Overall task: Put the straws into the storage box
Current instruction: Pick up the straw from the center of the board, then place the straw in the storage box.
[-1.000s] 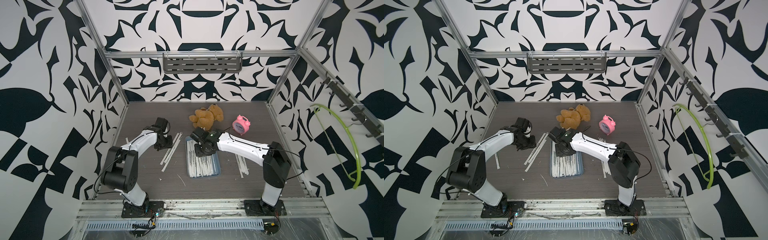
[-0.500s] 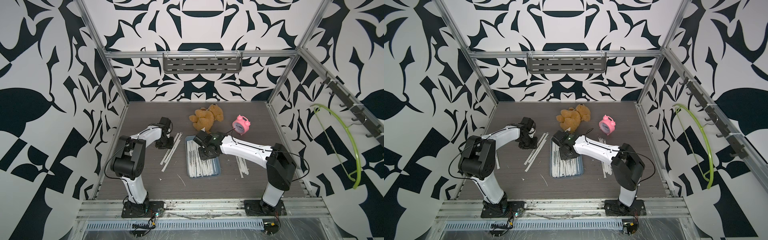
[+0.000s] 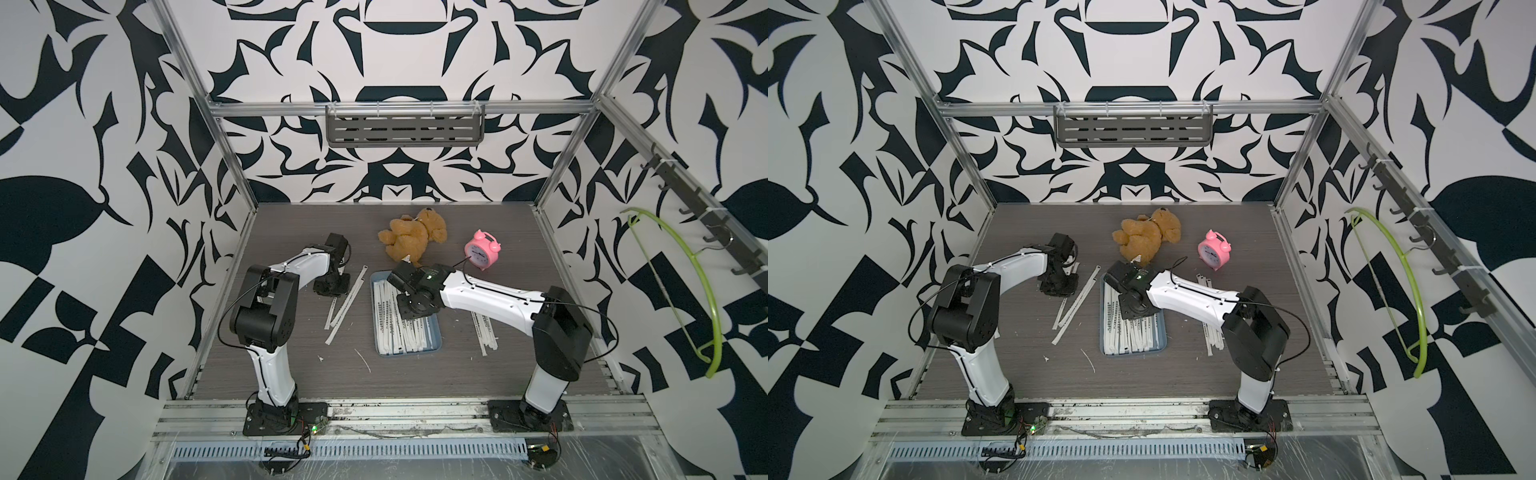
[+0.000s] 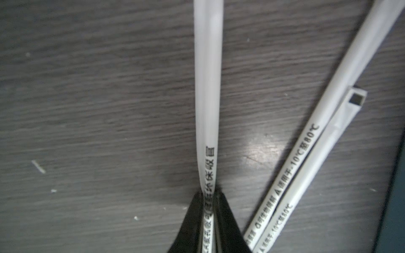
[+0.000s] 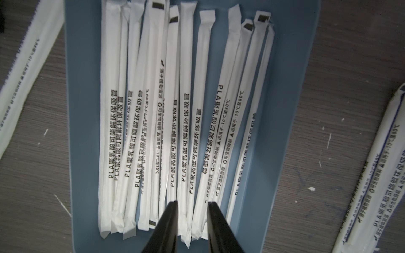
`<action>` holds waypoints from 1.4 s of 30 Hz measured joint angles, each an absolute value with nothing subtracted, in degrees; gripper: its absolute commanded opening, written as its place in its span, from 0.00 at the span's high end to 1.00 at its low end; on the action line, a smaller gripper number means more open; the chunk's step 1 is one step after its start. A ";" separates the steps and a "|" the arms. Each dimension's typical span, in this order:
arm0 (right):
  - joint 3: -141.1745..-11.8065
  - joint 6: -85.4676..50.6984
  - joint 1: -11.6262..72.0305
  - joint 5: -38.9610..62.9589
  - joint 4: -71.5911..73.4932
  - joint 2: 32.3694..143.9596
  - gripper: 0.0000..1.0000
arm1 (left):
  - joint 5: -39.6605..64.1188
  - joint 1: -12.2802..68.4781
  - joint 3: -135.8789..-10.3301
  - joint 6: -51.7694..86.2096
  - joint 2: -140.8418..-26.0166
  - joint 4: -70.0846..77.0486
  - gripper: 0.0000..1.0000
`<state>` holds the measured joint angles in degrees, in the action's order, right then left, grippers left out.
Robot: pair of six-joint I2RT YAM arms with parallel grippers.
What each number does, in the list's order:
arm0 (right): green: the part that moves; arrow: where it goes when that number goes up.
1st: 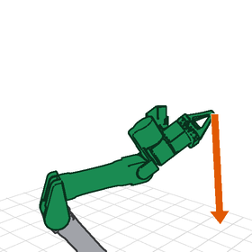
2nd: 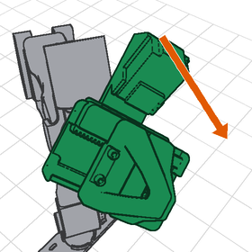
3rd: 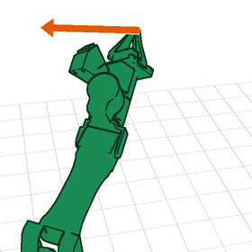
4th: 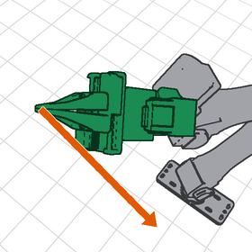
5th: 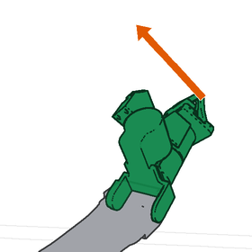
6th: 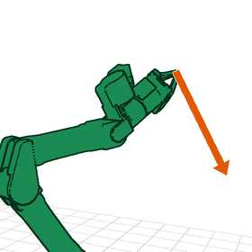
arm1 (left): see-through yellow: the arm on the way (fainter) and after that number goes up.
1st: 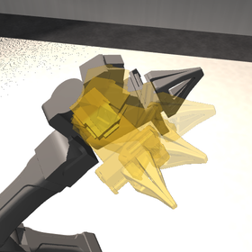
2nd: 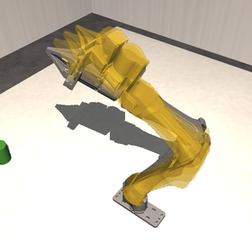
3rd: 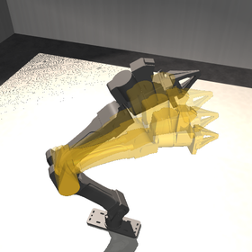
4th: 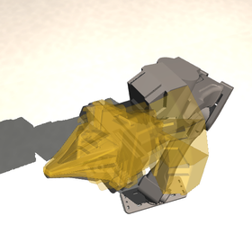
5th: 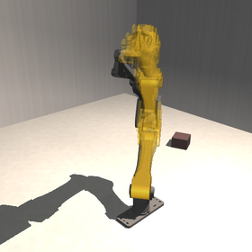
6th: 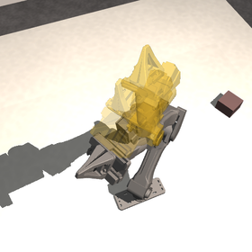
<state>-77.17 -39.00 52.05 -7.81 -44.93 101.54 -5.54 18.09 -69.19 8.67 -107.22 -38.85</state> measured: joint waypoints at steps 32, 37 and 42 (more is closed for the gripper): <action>-73.52 -37.47 45.32 -8.99 -45.06 93.67 0.72 | -7.29 46.78 -71.20 48.69 -99.94 -41.17 1.00; -72.79 -37.43 45.36 -8.93 -45.04 93.67 0.72 | -7.73 46.78 -71.22 48.80 -103.63 -40.47 1.00; -72.79 -37.43 45.36 -8.84 -44.88 93.67 0.73 | -8.03 46.78 -71.22 48.16 -105.30 -40.03 0.98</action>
<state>-72.79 -37.43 45.36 -8.84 -44.88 93.67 -8.03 46.78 -71.22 48.16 -105.30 -40.03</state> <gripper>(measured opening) 0.276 0.043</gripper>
